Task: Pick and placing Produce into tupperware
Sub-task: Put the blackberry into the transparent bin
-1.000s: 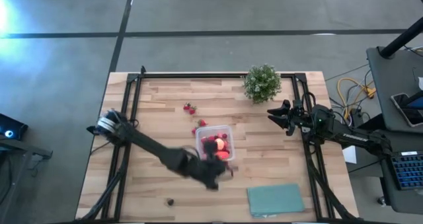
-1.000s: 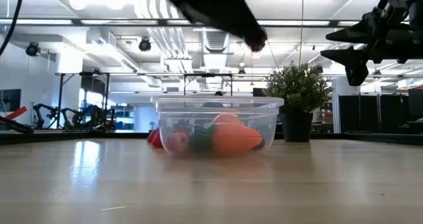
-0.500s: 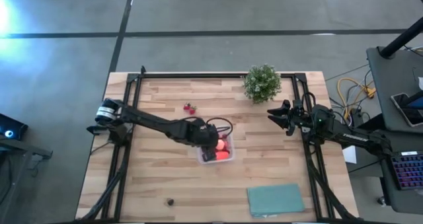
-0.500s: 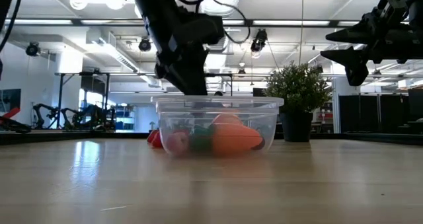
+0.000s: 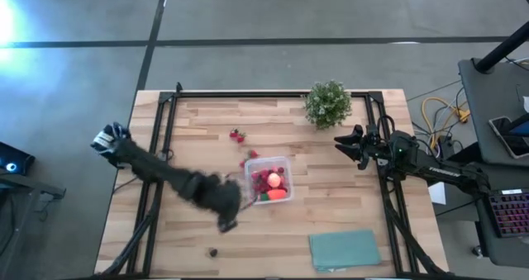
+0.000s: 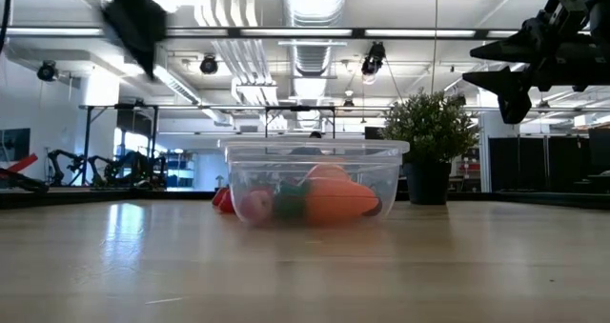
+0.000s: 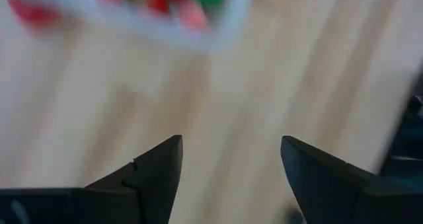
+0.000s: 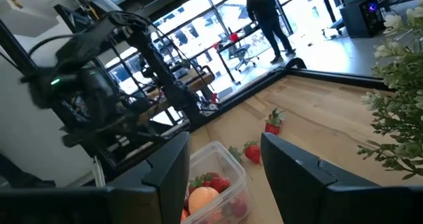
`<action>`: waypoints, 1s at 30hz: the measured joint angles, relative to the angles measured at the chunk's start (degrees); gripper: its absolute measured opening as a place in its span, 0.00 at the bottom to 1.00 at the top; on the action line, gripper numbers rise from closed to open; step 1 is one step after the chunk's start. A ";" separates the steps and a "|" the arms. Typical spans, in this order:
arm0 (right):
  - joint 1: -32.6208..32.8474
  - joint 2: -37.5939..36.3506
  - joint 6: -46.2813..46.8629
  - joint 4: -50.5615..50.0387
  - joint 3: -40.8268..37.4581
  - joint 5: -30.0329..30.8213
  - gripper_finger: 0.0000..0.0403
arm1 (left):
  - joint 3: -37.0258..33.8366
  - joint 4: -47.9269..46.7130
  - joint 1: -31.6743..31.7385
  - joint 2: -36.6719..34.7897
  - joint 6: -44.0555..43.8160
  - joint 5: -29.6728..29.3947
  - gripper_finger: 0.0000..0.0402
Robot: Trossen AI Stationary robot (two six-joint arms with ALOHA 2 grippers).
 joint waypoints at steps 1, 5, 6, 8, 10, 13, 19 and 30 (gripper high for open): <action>0.00 0.00 0.00 -0.02 0.00 0.00 0.44 | 0.00 -0.92 -2.68 -0.19 -5.12 -0.01 0.60; 0.00 -0.02 0.00 0.01 0.00 -0.02 0.44 | -0.04 -1.27 -12.62 0.43 -22.96 0.15 0.60; 0.00 -0.06 0.00 -0.01 0.00 0.00 0.44 | 0.06 -0.75 -14.31 1.15 -25.83 0.30 0.60; 0.00 -0.02 0.00 0.06 0.00 0.00 0.44 | 0.06 -0.81 -17.52 3.25 -30.91 0.95 0.60; 0.00 0.00 0.00 -0.02 0.00 0.00 0.44 | -0.02 -1.11 -19.21 5.91 -36.30 3.98 0.60; 0.00 0.00 0.00 0.04 0.00 0.00 0.44 | 0.24 -0.89 -19.69 10.34 -43.72 12.30 0.60; 0.00 0.00 0.00 0.00 0.00 0.00 0.44 | 3.55 0.86 -19.68 15.66 -44.75 16.51 0.60; 0.00 0.00 0.00 0.02 0.00 0.00 0.44 | 0.31 9.70 -18.41 15.57 -49.15 11.34 0.60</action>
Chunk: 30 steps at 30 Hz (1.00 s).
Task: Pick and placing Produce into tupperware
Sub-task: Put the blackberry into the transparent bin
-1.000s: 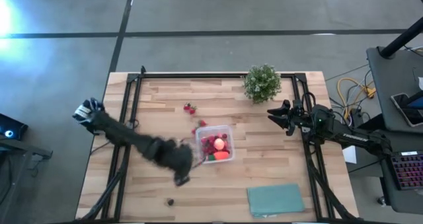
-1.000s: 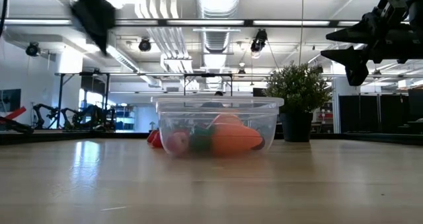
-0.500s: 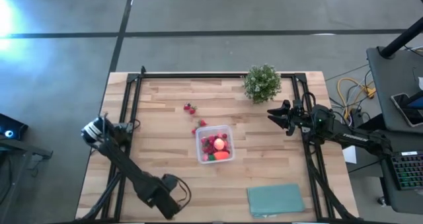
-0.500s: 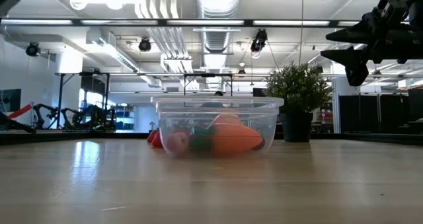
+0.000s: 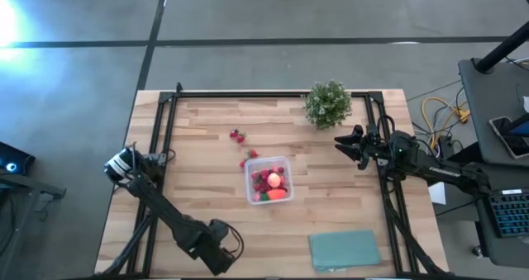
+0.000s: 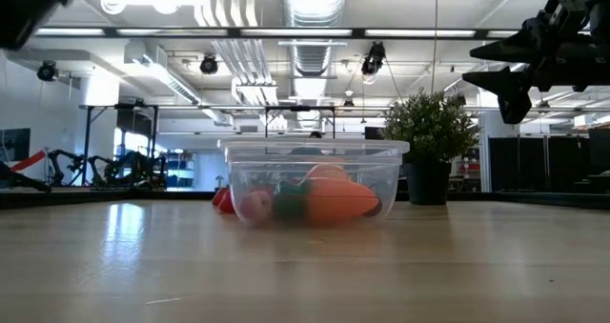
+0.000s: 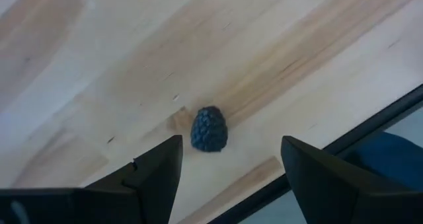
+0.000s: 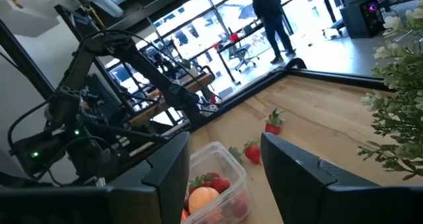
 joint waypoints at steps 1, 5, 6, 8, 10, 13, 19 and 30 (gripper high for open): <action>0.00 0.00 0.00 0.00 0.00 0.00 0.44 | -0.47 0.79 0.02 0.04 -0.01 0.21 0.60; 0.00 0.00 0.00 0.00 0.00 -0.01 0.44 | -1.46 1.36 0.26 0.06 -0.11 0.32 0.60; 0.00 0.00 0.00 0.00 0.00 0.00 0.44 | -1.78 1.03 0.26 0.06 -0.11 0.32 0.60; 0.00 0.00 0.00 0.02 0.00 0.00 0.44 | -2.58 1.32 0.26 0.06 -0.11 1.04 0.60; 0.00 0.00 0.00 0.00 0.00 0.00 0.44 | -3.60 2.01 0.26 0.06 -0.14 2.20 0.60; 0.00 0.00 0.00 0.00 0.00 0.00 0.44 | -4.36 3.35 0.26 0.06 -0.15 2.39 0.60; 0.00 0.00 0.00 0.00 0.00 0.00 0.44 | -4.39 4.43 0.26 1.34 -0.03 2.43 0.60; 0.00 0.01 0.00 0.00 0.00 0.00 0.44 | -2.78 3.33 0.44 3.80 0.09 3.35 0.54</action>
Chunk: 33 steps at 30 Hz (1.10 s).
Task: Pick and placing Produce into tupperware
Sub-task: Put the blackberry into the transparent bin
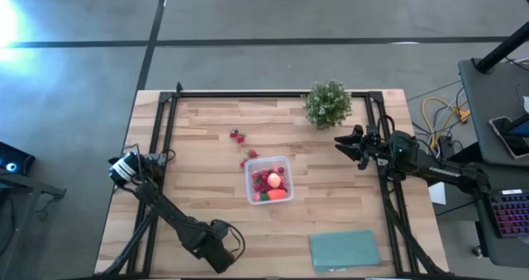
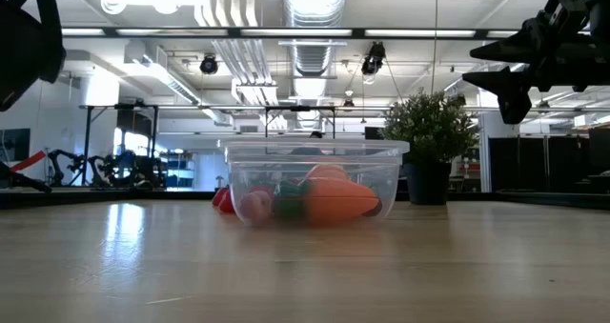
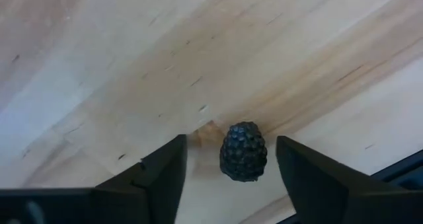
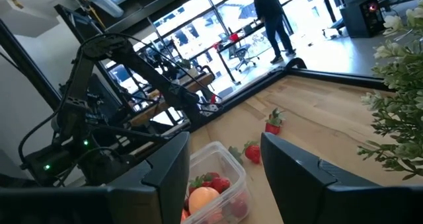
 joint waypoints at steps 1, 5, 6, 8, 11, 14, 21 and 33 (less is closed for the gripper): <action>0.00 -0.01 0.00 0.00 0.00 0.00 0.44 | -0.14 -0.01 0.00 -0.02 0.00 0.08 0.51; -0.01 0.00 0.00 -0.01 0.00 0.00 0.44 | -0.22 0.09 0.03 -0.04 0.41 0.41 0.39; 0.00 0.01 0.00 0.02 0.00 0.00 0.44 | -0.21 0.24 0.04 -0.04 0.46 0.45 0.36; 0.00 -0.01 0.00 0.00 0.00 0.00 0.44 | -0.20 0.61 0.04 -0.04 0.53 0.45 0.31; 0.00 -0.01 0.00 0.00 0.00 0.00 0.44 | -0.22 0.81 0.04 -0.04 1.96 0.95 0.25; 0.00 -0.01 0.00 0.00 0.00 0.00 0.44 | -0.12 0.97 0.18 -0.04 3.30 1.40 0.20; -0.02 -0.01 0.00 0.00 0.00 0.00 0.44 | 0.22 -8.57 3.46 -5.35 9.15 -9.49 0.20; -0.02 -0.01 0.00 0.02 0.00 0.00 0.44 | 0.20 10.80 33.02 -15.03 59.83 -22.20 0.24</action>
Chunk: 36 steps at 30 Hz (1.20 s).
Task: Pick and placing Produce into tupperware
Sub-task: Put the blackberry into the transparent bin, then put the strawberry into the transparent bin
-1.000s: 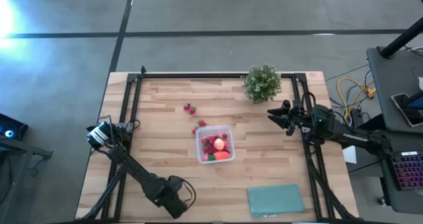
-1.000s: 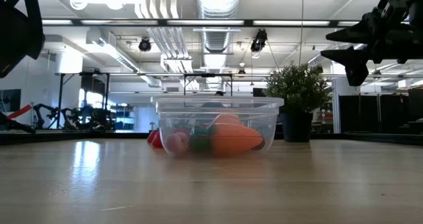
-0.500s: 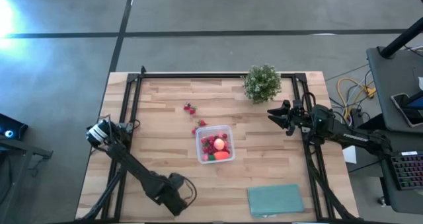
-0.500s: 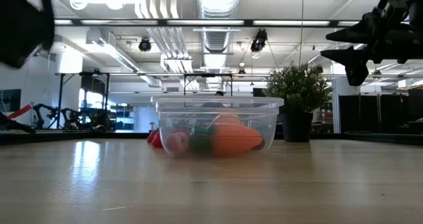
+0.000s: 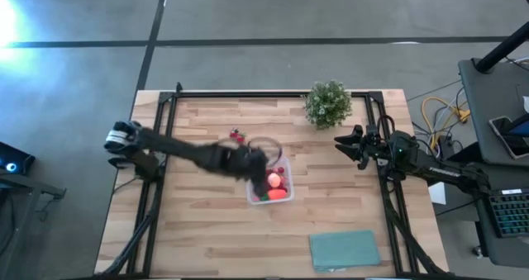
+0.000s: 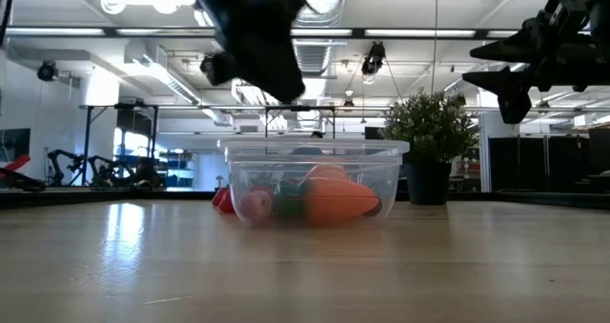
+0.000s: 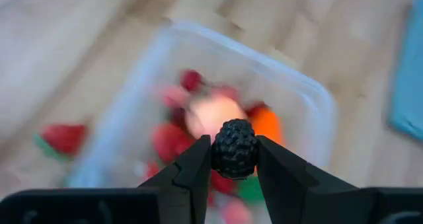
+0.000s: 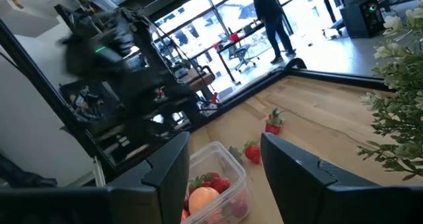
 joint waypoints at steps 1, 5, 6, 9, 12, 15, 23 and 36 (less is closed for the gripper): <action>0.00 0.00 0.00 -0.02 0.00 0.00 0.44 | 0.02 0.40 2.10 0.26 0.82 0.92 0.24; 0.00 0.00 0.00 -0.02 0.00 0.00 0.44 | -0.55 0.64 6.76 0.69 1.91 7.94 0.27; 0.00 0.00 0.00 0.00 0.00 0.00 0.44 | -0.80 0.33 6.92 0.69 1.83 9.38 0.28; 0.01 0.00 0.00 -0.01 0.00 0.00 0.44 | -0.86 0.62 6.56 0.64 1.83 10.93 0.36; 0.00 0.00 0.00 -0.02 0.00 0.00 0.44 | -0.29 -1.50 6.43 0.34 1.87 11.13 0.46; 0.01 0.00 0.00 0.01 0.00 0.00 0.44 | 0.71 -6.55 6.78 -0.59 7.31 10.23 0.55; 0.00 0.04 0.00 0.01 0.00 0.00 0.44 | -0.83 -26.93 13.24 -6.97 35.99 0.00 0.59; 0.00 0.00 0.00 -0.02 0.00 0.00 0.44 | -28.44 8.93 13.53 -15.60 36.14 2.50 0.53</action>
